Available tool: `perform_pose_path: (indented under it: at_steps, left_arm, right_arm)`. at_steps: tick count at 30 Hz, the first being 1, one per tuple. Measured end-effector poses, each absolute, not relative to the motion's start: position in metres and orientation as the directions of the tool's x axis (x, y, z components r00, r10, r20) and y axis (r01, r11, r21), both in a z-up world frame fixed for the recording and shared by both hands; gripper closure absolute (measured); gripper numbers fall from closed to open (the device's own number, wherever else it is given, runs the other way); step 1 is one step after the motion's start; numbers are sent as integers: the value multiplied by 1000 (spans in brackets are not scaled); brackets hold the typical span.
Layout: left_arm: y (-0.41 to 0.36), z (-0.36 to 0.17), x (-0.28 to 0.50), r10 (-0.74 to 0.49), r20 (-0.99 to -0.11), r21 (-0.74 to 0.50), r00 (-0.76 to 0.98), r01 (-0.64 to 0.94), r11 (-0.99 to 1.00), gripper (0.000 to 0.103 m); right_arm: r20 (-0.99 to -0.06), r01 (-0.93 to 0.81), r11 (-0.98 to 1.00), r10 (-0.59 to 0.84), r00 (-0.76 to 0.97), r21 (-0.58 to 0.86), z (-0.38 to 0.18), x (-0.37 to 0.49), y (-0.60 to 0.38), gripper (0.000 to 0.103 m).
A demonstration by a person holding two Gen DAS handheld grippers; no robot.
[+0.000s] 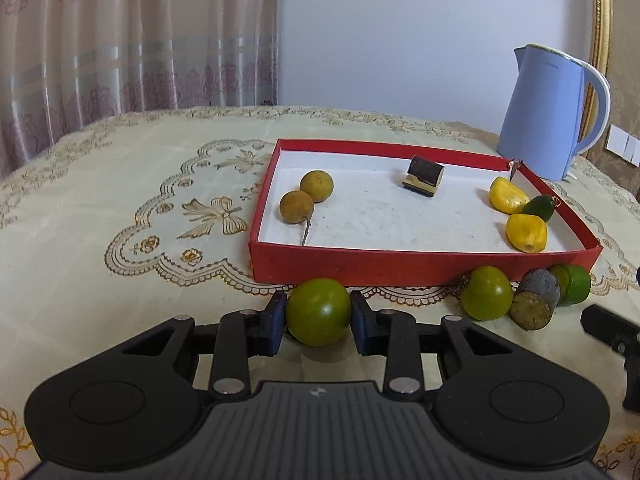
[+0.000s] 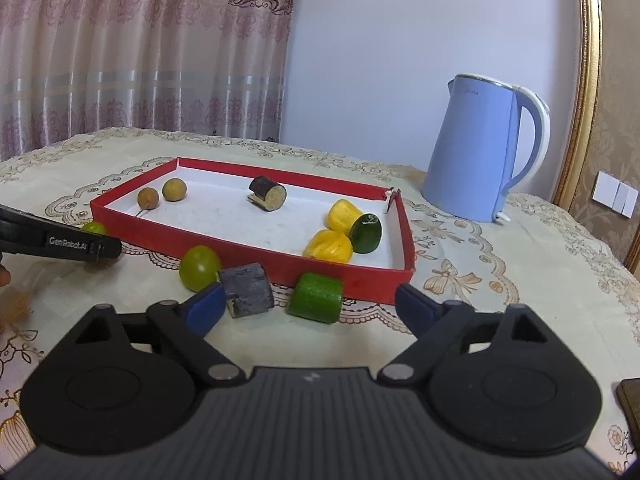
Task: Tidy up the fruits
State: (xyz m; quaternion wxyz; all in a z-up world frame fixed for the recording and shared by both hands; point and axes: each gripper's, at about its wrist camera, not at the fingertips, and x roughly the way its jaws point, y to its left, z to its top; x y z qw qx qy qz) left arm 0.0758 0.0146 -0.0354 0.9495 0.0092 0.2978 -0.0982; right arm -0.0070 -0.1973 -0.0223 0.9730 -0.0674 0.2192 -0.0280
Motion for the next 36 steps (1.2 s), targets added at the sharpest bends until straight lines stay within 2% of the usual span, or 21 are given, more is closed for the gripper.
perform_pose_path:
  at_steps: [4, 6, 10, 17, 23, 32, 36]
  left_arm:
    - [11, -35, 73, -172, -552, -13, 816, 198, 980, 70]
    - [12, -35, 73, -172, -555, -18, 814, 195, 981, 70]
    - [15, -36, 75, -179, -563, -35, 807, 193, 981, 70]
    - [13, -36, 75, -178, -563, -27, 807, 197, 980, 70]
    - [11, -36, 74, -171, -562, -14, 809, 197, 980, 70]
    - [7, -38, 76, -165, -579, 7, 798, 207, 978, 69]
    - [4, -39, 78, -175, -586, 16, 791, 227, 974, 55]
  right_arm:
    - [-467, 32, 992, -87, 880, -124, -25, 3, -209, 31]
    - [-491, 30, 994, -76, 868, -102, -27, 9, -213, 42]
    - [-499, 38, 993, -88, 862, -108, -28, 16, -215, 50]
    - [-511, 20, 995, -68, 857, -98, -27, 30, -211, 51]
    - [-566, -4, 999, -20, 824, -41, -36, 45, -214, 71]
    - [-565, -14, 999, -6, 825, -30, -36, 43, -214, 71]
    - [-567, -16, 997, -33, 823, -82, -34, 36, -211, 71]
